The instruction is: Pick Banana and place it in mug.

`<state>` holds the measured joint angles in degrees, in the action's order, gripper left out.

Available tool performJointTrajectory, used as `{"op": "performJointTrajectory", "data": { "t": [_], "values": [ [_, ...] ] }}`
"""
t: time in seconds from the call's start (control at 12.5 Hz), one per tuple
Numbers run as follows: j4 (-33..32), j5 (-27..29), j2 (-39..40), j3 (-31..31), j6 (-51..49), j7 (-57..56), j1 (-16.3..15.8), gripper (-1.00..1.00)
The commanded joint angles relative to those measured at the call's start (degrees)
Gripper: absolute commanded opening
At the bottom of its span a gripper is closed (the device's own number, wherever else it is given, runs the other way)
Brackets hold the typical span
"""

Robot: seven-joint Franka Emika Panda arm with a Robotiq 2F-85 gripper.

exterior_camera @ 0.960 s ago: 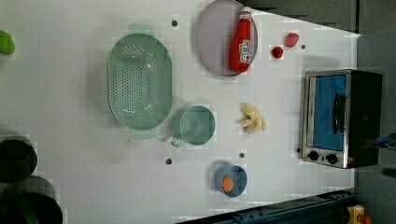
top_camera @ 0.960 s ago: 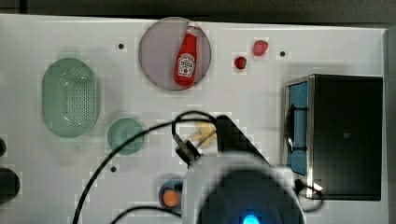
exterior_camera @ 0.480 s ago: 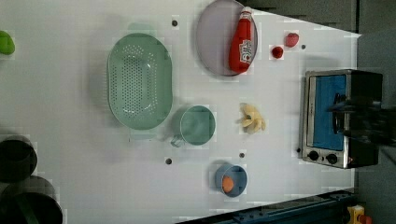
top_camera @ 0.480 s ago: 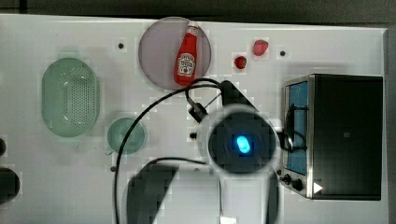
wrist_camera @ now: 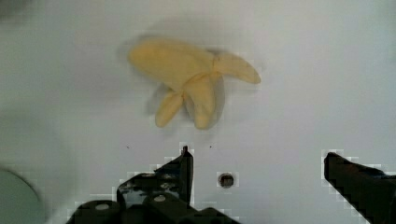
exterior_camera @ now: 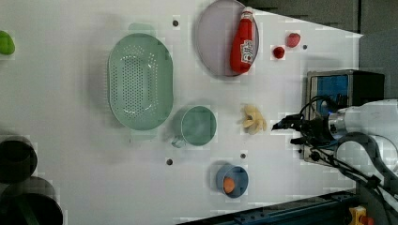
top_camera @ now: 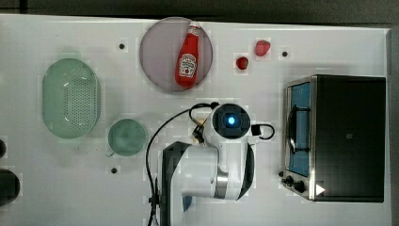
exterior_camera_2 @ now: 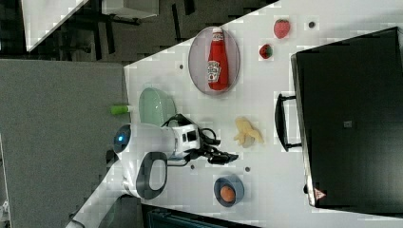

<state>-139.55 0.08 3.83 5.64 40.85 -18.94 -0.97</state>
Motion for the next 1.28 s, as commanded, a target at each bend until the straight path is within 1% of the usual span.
{"op": "performJointTrajectory", "data": {
  "t": [0.08,0.4,0.56,0.72,0.8,0.88,0.96,1.2,1.28],
  "values": [
    [2.0,-0.9,3.7,-2.3,11.3,-9.2,0.8,1.00],
    [1.9,-0.4,12.8,-3.8,17.8,-9.2,0.8,1.00],
    [1.8,-0.4,16.0,-4.1,22.2,-9.2,0.8,1.00],
    [1.8,-0.4,17.7,-4.1,22.8,-9.1,0.9,1.00],
    [1.8,-0.4,18.3,-4.2,23.2,-9.1,0.9,0.95],
    [1.8,-0.4,18.6,-4.2,24.2,-9.1,0.9,0.74],
    [1.8,-0.4,18.6,-4.2,26.1,-9.1,0.9,0.32],
    [1.3,-0.4,18.5,-4.3,26.7,-9.1,0.9,-0.30],
    [1.3,-0.4,17.4,-4.3,26.7,-9.1,1.0,-0.37]
  ]
}}
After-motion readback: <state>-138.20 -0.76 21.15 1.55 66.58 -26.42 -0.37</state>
